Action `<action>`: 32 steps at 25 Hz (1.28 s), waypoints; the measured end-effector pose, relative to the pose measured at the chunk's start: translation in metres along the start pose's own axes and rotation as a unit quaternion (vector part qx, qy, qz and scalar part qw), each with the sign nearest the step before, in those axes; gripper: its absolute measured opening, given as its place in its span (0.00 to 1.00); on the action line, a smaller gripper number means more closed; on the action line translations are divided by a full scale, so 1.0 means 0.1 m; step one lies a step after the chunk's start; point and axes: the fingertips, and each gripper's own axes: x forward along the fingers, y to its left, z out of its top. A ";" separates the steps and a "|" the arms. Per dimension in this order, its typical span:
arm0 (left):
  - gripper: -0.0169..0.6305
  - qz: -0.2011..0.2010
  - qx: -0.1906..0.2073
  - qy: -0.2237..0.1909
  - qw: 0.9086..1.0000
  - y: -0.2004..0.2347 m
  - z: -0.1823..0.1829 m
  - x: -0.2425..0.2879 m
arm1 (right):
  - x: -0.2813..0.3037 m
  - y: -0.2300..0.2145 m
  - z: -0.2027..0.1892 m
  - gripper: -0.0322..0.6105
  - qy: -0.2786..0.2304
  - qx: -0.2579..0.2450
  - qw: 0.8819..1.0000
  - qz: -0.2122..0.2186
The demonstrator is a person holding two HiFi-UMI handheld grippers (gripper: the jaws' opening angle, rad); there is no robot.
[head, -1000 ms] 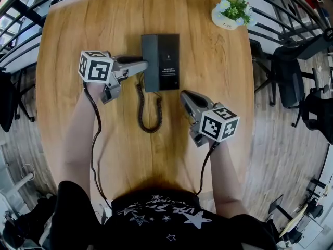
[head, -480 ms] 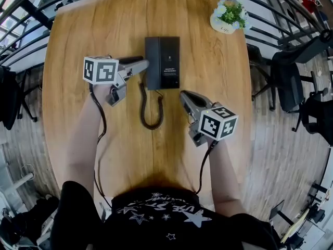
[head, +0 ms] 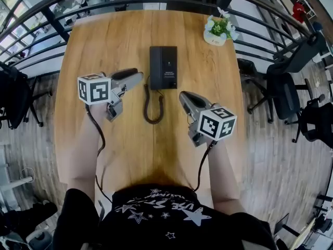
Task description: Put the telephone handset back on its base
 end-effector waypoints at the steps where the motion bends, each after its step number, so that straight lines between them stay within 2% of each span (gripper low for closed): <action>1: 0.27 0.005 0.006 -0.005 1.000 -0.12 -0.03 -0.09 | -0.08 0.07 0.02 0.05 -0.005 -0.006 1.000 0.002; 7: 0.27 0.021 0.026 -0.067 0.997 -0.78 -0.19 -0.74 | -0.50 0.47 -0.06 0.05 -0.034 -0.019 0.999 0.025; 12: 0.26 0.058 0.030 -0.084 0.994 -1.13 -0.34 -1.02 | -0.84 0.58 -0.10 0.05 -0.027 -0.031 0.998 0.037; 15: 0.25 0.078 0.025 -0.095 0.992 -1.28 -0.54 -1.14 | -0.95 0.60 -0.21 0.05 -0.020 -0.035 0.998 0.038; 18: 0.20 0.102 0.018 -0.112 0.988 -1.44 -0.86 -1.27 | -1.00 0.62 -0.42 0.05 -0.004 -0.032 0.999 0.042; 22: 0.14 0.131 0.033 -0.098 0.986 -1.66 -1.30 -1.33 | -1.09 0.61 -0.67 0.05 0.013 -0.030 0.998 0.047; 25: 0.11 0.144 0.047 -0.084 0.985 -1.78 -1.50 -1.32 | -1.15 0.64 -0.71 0.05 0.008 -0.029 0.998 0.051; 32: 0.11 0.124 0.035 -0.075 0.989 -1.98 -1.79 -1.19 | -1.36 0.74 -0.74 0.05 -0.009 -0.022 0.998 0.050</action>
